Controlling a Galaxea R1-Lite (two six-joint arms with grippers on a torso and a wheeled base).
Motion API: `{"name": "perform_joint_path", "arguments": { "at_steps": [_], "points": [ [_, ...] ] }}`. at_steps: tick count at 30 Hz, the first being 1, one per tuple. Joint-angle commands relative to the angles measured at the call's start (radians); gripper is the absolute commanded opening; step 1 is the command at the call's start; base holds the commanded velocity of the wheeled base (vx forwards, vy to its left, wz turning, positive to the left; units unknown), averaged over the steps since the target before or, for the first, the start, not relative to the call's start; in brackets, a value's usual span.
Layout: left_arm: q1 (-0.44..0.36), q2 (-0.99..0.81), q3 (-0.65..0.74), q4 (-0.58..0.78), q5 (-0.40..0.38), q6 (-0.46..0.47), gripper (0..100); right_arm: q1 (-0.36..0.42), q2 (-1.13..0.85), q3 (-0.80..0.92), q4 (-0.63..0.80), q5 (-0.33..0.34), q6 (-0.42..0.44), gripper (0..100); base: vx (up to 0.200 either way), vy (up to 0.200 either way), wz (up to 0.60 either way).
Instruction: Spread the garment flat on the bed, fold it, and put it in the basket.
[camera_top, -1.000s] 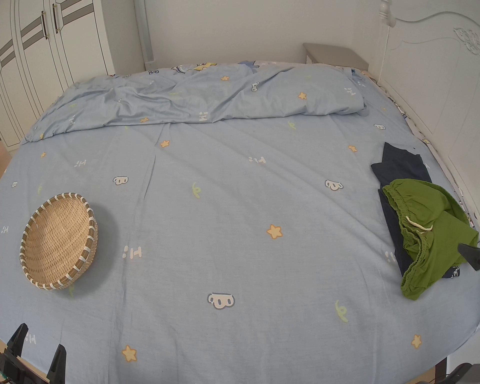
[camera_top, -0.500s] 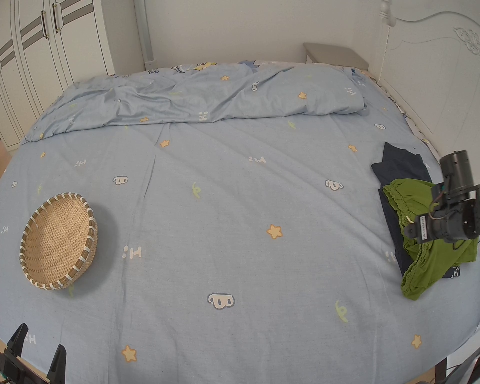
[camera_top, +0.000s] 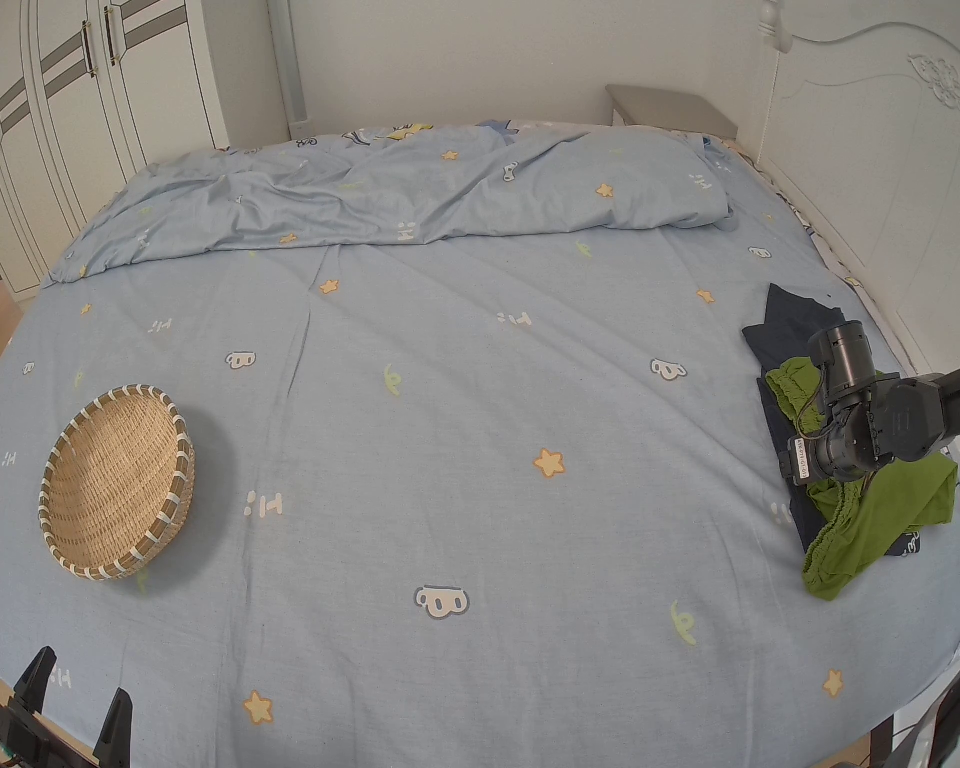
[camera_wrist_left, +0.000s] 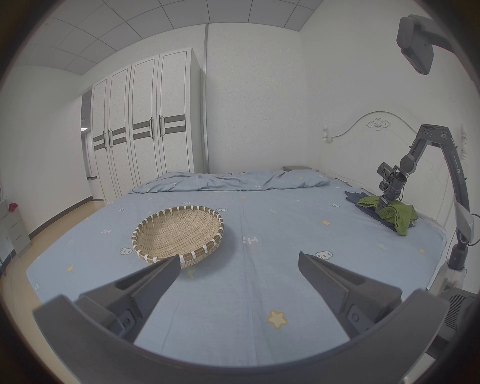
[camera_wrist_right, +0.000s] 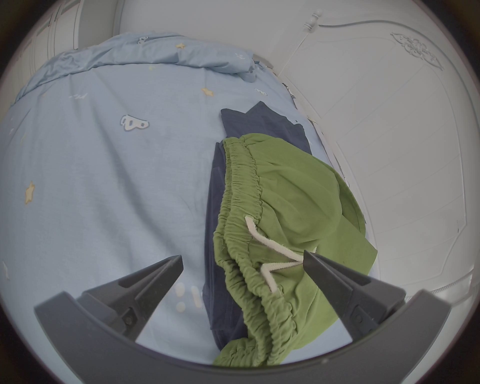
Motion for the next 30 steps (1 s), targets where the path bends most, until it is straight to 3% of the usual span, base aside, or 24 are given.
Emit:
{"name": "perform_joint_path", "arguments": {
  "at_steps": [1,7,8,22,28,30],
  "points": [
    [0.0,-0.016,0.016,-0.001,0.0,0.0,100,-0.009,0.03,-0.014,0.001,-0.001,0.0,100,0.0,0.0,0.0],
    [0.0,-0.016,0.016,0.001,0.0,0.0,100,-0.017,0.031,-0.021,0.006,-0.002,-0.001,100,0.0,0.0,0.0],
    [0.0,-0.016,0.016,0.001,0.0,0.0,100,-0.017,0.031,-0.021,0.006,-0.002,-0.001,0,0.0,0.0,0.0],
    [0.0,-0.016,0.016,-0.001,0.0,0.0,100,-0.024,0.063,-0.049,0.031,-0.028,-0.004,0,0.0,0.0,0.0],
    [0.0,-0.016,0.016,-0.001,0.0,0.0,100,-0.023,0.031,-0.193,0.123,0.001,-0.008,0,0.0,0.0,0.0],
    [0.0,-0.016,0.016,-0.001,0.0,0.0,100,-0.018,0.014,-0.322,0.232,0.041,0.0,0,0.0,0.0,0.0]
  ]
}}
